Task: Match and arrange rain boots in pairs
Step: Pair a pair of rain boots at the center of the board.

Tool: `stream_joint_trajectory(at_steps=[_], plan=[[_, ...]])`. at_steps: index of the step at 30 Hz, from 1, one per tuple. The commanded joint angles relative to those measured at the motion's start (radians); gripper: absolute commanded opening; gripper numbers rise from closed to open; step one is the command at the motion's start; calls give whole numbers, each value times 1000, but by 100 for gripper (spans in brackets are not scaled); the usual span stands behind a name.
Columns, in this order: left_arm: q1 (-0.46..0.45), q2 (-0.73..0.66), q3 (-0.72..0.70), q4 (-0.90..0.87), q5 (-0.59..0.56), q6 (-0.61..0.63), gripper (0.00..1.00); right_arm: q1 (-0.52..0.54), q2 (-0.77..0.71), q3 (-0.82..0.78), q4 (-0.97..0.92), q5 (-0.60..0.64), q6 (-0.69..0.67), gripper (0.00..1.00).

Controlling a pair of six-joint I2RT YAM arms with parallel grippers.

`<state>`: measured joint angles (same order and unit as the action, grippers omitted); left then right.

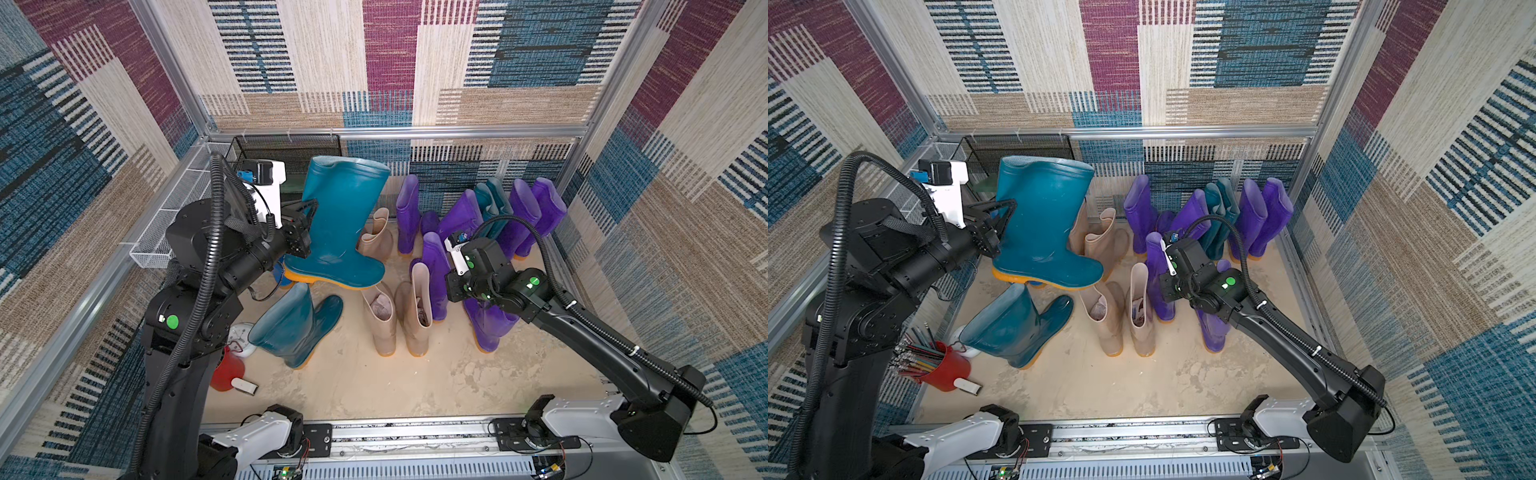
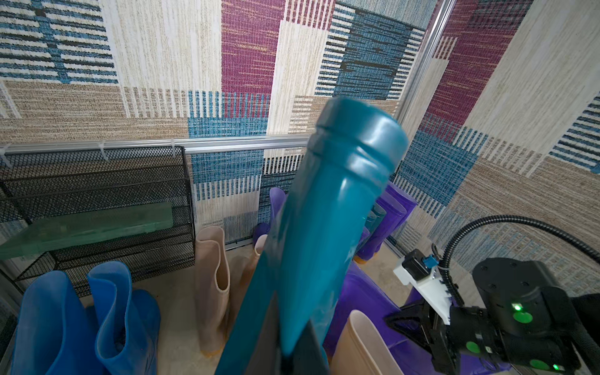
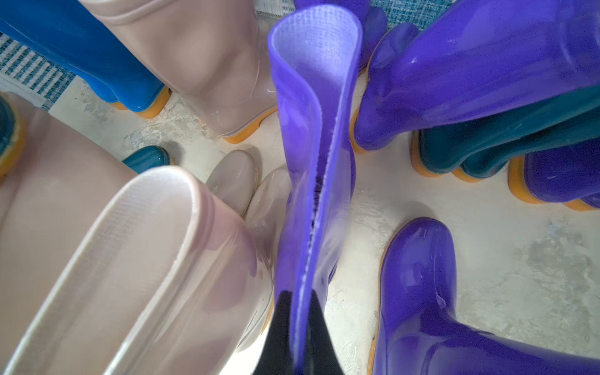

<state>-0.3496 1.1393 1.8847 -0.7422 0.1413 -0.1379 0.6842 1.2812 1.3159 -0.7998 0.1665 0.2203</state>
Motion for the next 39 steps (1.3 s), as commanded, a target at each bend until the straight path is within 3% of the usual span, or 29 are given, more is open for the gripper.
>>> stream_joint_trajectory(at_steps=[1,7,13,15,16,18,19,21,25,32,36,39], plan=[[0,-9,10,68,25,-11,0,38,-177,-58,-29,179,132,0],[0,6,39,56,19,-13,0,91,-252,-102,-152,250,226,0],[0,11,28,66,24,-32,0,101,-302,-183,-126,130,255,0],[0,11,24,70,35,-41,0,116,-309,-199,-133,145,278,3],[0,13,21,72,38,-44,0,120,-316,-199,-137,162,283,17],[0,19,21,73,40,-44,0,121,-329,-178,-145,173,275,58],[0,27,26,67,40,-42,0,121,-333,-153,-150,185,269,70],[1,48,42,55,40,-36,0,121,-331,-94,-162,211,242,78],[0,108,111,40,65,-32,0,122,-267,57,-124,217,126,82],[0,193,250,60,41,-103,0,150,-92,304,82,106,0,86],[0,209,262,97,-23,-196,0,227,20,403,194,80,-24,85],[0,198,231,135,-67,-300,0,307,118,469,256,143,-68,89]])
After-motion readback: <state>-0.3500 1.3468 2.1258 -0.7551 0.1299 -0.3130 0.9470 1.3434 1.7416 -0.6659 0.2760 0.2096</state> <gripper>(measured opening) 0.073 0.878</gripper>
